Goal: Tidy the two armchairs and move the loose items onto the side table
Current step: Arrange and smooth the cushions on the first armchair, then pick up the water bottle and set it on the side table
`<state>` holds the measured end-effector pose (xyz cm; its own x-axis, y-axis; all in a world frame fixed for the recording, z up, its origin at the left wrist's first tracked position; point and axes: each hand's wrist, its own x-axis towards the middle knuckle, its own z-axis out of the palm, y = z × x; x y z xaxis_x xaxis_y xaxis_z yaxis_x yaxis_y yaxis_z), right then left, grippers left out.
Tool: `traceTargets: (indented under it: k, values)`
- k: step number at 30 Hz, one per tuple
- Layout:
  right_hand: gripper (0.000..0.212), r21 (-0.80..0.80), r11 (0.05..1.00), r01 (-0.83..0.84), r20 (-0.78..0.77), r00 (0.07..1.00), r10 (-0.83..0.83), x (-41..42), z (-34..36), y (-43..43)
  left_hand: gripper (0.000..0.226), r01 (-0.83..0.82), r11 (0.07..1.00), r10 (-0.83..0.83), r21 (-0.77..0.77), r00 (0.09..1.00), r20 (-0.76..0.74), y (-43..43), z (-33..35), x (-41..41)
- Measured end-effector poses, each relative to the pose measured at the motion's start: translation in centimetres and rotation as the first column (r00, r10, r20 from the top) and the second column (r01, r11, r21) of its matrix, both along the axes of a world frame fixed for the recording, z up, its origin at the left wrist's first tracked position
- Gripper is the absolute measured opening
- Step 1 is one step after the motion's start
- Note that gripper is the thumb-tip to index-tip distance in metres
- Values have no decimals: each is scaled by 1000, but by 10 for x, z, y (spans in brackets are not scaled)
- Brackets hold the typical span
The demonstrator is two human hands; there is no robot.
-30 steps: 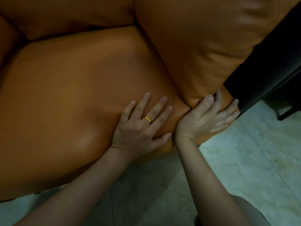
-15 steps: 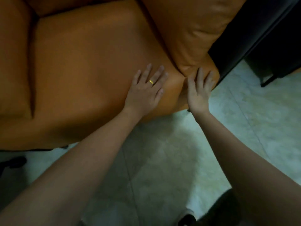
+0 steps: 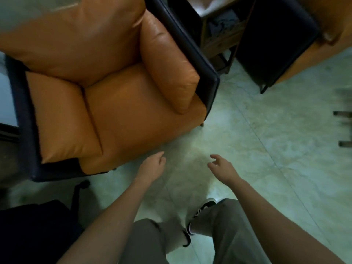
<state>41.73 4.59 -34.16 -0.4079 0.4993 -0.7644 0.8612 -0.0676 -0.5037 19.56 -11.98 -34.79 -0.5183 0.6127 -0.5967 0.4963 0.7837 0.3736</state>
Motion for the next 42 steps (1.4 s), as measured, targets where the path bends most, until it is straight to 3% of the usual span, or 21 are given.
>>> traceTargets:
  k: [4,11,19,25,29,33,38,42]
  values:
    - [46,-111,985,133,10,991,-132,43,71,-23,44,-184,982,186,-40,981,63,-21,89,43]
    - [43,-192,930,313,29,949,-314,104,147,-58,45,14,997,-2,-71,986,165,-21,162,83]
    - [45,-212,827,522,108,853,-511,135,177,-31,47,125,991,-113,-45,971,209,28,190,53]
    - [46,-156,800,580,120,815,-567,121,192,27,44,226,974,-226,33,935,273,131,178,25]
    - [45,-88,733,674,135,738,-662,102,205,68,37,203,977,-212,63,914,347,215,178,4]
    - [43,-20,680,733,94,679,-728,79,212,120,32,301,951,-307,71,887,346,292,176,-14]
    - [43,-13,607,795,40,607,-794,68,214,175,31,416,909,-395,6,858,329,372,170,-25]
    - [44,5,616,788,-10,616,-788,77,211,235,29,448,894,-421,-22,855,303,422,161,-23]
